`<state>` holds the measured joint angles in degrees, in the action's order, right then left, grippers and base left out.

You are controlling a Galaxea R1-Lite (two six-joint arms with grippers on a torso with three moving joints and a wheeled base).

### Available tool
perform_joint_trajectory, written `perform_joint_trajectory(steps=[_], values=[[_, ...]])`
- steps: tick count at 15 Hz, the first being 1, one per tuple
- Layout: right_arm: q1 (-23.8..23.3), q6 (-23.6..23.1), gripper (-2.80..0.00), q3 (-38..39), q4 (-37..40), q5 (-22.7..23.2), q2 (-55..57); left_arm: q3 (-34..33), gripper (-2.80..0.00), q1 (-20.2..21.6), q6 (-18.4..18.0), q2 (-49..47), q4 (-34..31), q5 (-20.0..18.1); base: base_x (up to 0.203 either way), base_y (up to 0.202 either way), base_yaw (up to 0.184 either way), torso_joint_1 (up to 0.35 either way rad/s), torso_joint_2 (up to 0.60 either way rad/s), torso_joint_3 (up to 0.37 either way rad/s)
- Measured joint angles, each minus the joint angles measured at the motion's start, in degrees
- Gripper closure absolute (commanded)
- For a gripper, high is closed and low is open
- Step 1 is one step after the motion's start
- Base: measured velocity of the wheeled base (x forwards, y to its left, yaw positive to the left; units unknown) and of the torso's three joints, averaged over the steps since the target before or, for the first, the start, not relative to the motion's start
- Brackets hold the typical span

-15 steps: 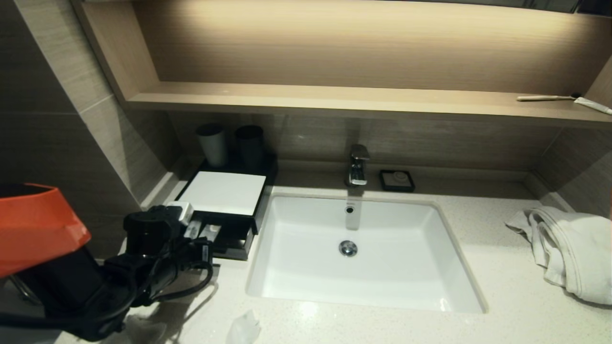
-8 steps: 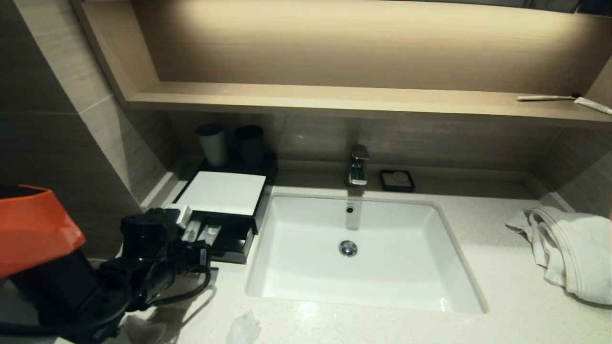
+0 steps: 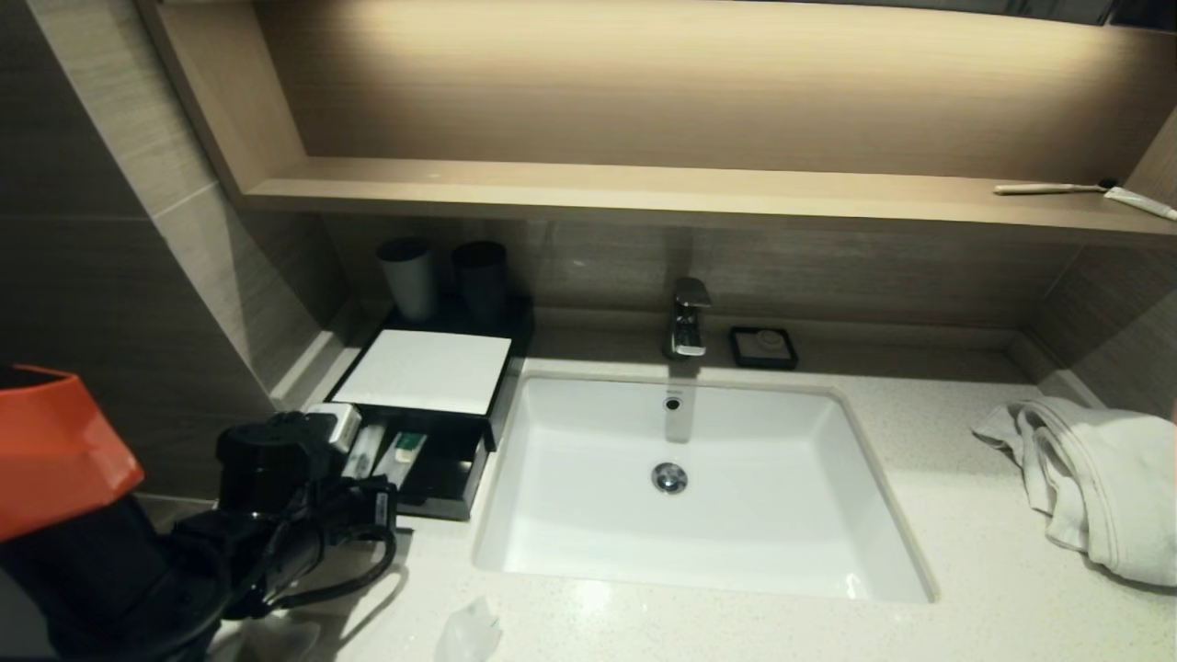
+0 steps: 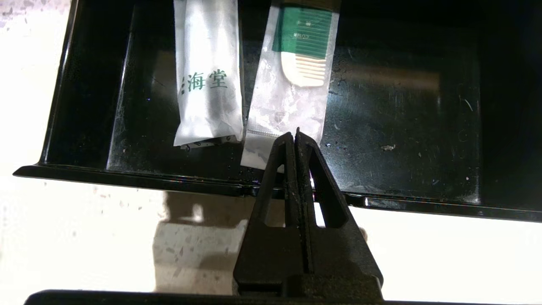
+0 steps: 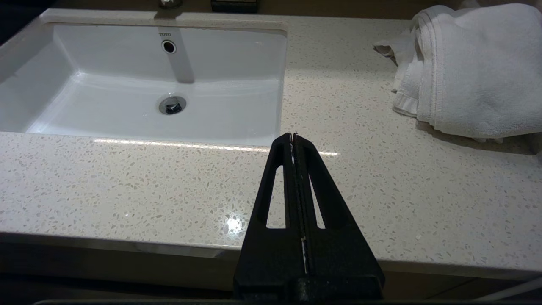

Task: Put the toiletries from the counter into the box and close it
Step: Open the drawer

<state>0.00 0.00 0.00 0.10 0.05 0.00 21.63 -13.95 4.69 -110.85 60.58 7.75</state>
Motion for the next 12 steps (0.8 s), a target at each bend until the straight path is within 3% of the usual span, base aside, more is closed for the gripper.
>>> perform_joint_trajectory(steps=[12], values=[[0.0, 0.0, 0.0, 0.0, 0.0, 0.0, 0.0, -3.9, 0.0, -0.1, 0.0, 2.5, 0.5, 0.0, 0.0, 0.0, 0.0, 0.0, 0.0, 0.0]])
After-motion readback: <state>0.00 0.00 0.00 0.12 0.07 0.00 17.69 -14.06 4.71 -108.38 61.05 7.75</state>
